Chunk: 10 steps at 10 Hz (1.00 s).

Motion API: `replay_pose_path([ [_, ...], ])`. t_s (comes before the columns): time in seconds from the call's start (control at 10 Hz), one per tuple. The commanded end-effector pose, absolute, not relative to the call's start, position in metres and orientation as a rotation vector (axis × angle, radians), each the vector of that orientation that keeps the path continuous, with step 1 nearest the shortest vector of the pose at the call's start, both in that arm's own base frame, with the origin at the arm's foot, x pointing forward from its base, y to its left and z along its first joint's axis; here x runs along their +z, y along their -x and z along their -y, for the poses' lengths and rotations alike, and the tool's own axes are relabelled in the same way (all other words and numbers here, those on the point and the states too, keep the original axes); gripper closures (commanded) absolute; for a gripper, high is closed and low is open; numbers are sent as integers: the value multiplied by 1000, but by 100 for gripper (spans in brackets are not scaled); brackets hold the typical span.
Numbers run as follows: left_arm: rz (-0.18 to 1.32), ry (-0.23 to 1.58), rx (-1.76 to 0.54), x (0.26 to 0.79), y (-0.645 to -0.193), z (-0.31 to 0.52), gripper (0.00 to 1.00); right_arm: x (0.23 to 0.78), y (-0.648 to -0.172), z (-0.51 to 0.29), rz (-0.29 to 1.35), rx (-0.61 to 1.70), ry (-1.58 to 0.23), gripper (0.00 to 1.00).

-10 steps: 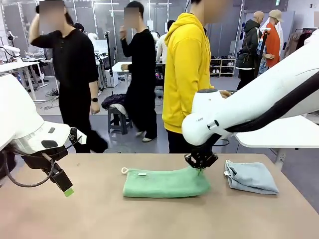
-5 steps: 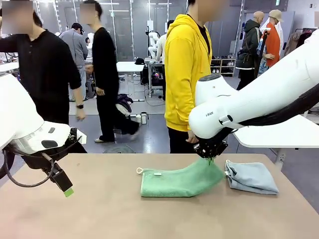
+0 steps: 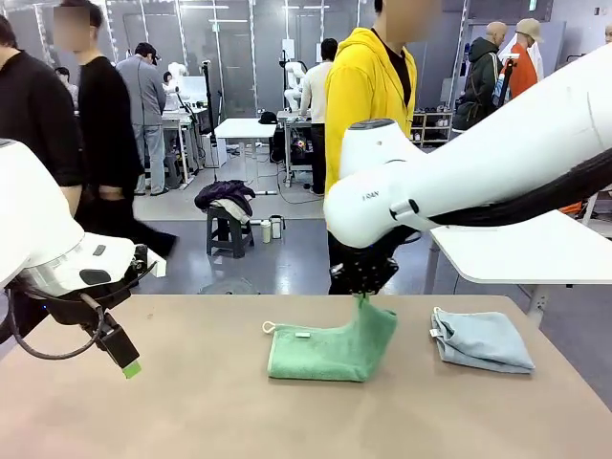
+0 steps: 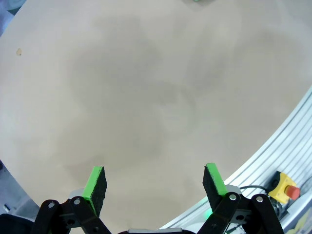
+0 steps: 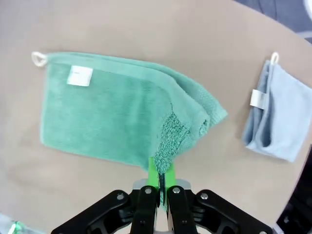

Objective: Fold the towels and place them in the basket.
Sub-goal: When a person lays out a Towel with hook on the table, fold it in half twice.

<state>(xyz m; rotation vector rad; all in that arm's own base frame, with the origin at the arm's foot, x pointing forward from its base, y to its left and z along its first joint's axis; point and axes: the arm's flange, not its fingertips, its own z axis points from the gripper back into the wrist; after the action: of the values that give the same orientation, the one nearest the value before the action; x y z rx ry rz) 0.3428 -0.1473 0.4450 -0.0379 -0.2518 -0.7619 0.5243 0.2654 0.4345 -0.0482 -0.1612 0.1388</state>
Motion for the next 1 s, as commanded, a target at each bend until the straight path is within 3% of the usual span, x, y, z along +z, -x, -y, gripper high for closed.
replay_pose_path([
  [0.0,262,33,-765,444,-345,148,0,433,-537,-288,135,107,-20,100],
  [0.9,262,33,-765,444,-345,148,0,375,-569,-368,71,109,-107,100],
])
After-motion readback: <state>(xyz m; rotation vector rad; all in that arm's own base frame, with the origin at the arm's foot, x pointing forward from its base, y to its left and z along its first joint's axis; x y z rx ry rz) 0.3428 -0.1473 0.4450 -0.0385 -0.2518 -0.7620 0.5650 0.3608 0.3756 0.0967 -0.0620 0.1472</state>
